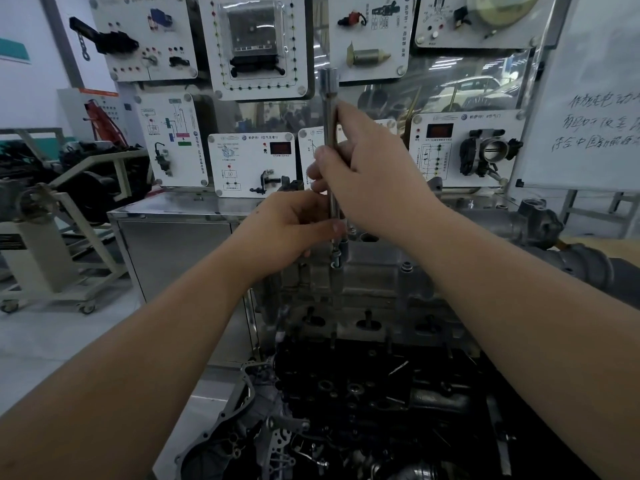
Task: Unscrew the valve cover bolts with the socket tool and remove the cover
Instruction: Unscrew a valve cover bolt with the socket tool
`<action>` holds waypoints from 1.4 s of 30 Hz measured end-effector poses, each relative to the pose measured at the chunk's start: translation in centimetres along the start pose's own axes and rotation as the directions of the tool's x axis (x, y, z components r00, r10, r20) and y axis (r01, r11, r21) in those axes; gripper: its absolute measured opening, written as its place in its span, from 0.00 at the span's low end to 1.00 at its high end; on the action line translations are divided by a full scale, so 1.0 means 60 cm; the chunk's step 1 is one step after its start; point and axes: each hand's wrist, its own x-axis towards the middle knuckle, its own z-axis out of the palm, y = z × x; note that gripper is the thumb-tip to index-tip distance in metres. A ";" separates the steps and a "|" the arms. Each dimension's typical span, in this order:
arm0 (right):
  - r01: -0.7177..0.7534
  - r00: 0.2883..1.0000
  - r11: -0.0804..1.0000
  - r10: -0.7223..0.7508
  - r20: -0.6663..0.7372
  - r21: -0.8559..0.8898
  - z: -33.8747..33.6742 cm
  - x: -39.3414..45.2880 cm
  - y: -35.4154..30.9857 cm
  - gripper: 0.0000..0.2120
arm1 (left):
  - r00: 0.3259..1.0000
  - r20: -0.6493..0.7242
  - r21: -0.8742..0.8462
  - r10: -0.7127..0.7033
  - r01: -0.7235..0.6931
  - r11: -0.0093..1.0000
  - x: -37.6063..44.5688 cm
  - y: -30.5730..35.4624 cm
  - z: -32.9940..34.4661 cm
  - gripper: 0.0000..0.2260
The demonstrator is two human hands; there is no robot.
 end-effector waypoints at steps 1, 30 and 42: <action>0.006 1.000 1.000 -0.006 0.004 0.006 0.001 -0.001 0.000 0.14 | 1.000 0.001 -0.001 0.004 -0.004 1.000 0.000 0.001 0.000 0.10; -0.009 0.998 1.000 0.008 -0.069 -0.015 0.002 0.000 0.001 0.11 | 1.000 0.014 -0.020 -0.021 0.021 1.000 0.001 0.006 -0.001 0.12; -0.007 1.000 1.000 0.007 0.002 -0.024 0.006 0.000 -0.009 0.21 | 1.000 -0.007 -0.031 -0.029 0.029 0.999 -0.003 0.010 -0.003 0.09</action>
